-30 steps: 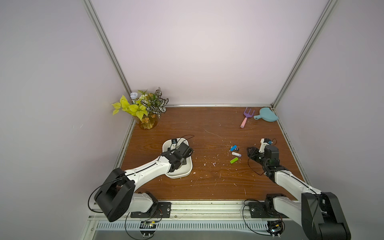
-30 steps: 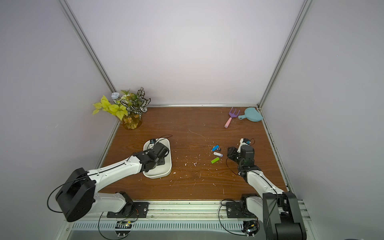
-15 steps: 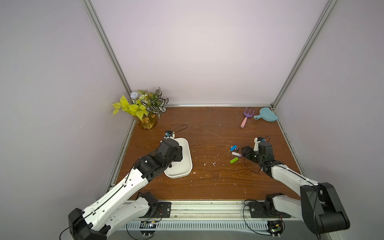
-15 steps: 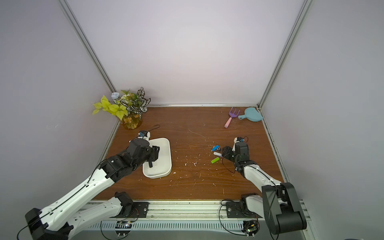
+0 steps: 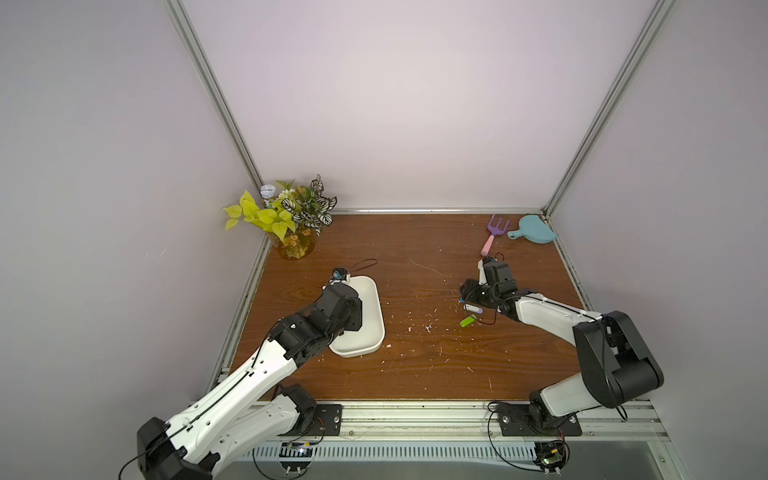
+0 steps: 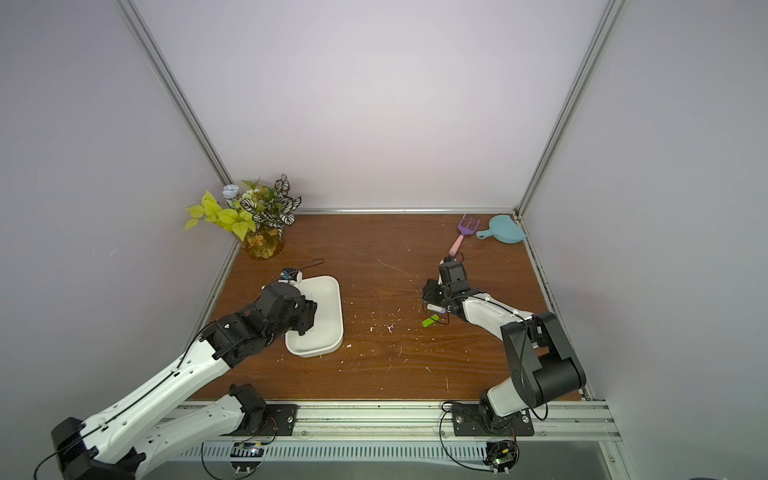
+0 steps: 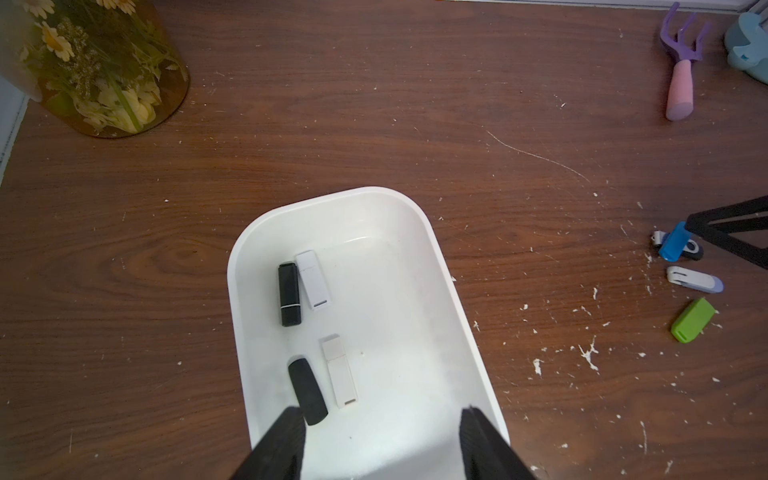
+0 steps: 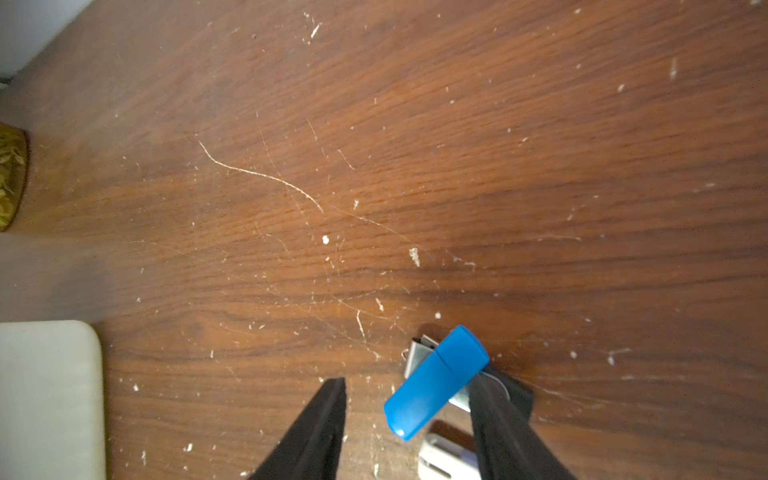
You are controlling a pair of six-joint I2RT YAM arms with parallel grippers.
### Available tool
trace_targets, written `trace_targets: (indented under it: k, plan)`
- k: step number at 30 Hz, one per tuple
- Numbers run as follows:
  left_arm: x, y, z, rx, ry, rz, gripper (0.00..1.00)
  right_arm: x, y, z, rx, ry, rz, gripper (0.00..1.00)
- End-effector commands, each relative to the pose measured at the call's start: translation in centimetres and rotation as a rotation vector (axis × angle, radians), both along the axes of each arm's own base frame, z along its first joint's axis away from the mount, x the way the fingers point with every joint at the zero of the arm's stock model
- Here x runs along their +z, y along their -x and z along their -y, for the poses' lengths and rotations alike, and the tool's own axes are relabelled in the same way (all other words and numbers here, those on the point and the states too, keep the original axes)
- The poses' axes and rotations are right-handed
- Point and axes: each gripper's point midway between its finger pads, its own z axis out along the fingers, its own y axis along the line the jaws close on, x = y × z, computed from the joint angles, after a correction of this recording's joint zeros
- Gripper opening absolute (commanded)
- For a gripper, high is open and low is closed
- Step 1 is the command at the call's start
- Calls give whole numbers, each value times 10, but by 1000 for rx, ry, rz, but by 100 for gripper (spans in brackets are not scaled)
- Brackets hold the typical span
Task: Put the usb flash drive into the storage box
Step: Pick up the USB flash from the center of the board.
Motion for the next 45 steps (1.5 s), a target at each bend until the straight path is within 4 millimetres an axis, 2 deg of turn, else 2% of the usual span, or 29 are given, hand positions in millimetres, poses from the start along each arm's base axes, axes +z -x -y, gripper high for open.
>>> trace_targets:
  k: [1, 6, 14, 18, 21, 27, 34, 45]
  plan:
    - [-1, 1, -4, -2, -6, 2, 59, -3, -2, 0, -8, 44, -21, 54]
    - [-1, 1, -4, -5, -10, 3, 59, -11, -6, -11, 17, 59, -38, 54]
    - [-2, 1, -4, -3, -12, 1, 59, -20, -22, -41, 118, 92, -64, 53]
    - [-1, 1, -4, -2, -14, 2, 59, -21, -22, -52, 155, 147, -72, 52]
    - [-1, 1, -4, -1, -13, 3, 59, -22, -20, -51, 162, 200, -82, 52]
    - [-3, 0, -4, 0, -20, -1, 59, -30, -6, -36, 133, 343, -128, 50]
    - [0, 0, -6, 5, -20, 8, 59, -42, 5, -36, 181, 429, -162, 43]
    - [-1, 0, -6, 6, -18, 8, 59, -48, 5, -42, 226, 470, -188, 16]
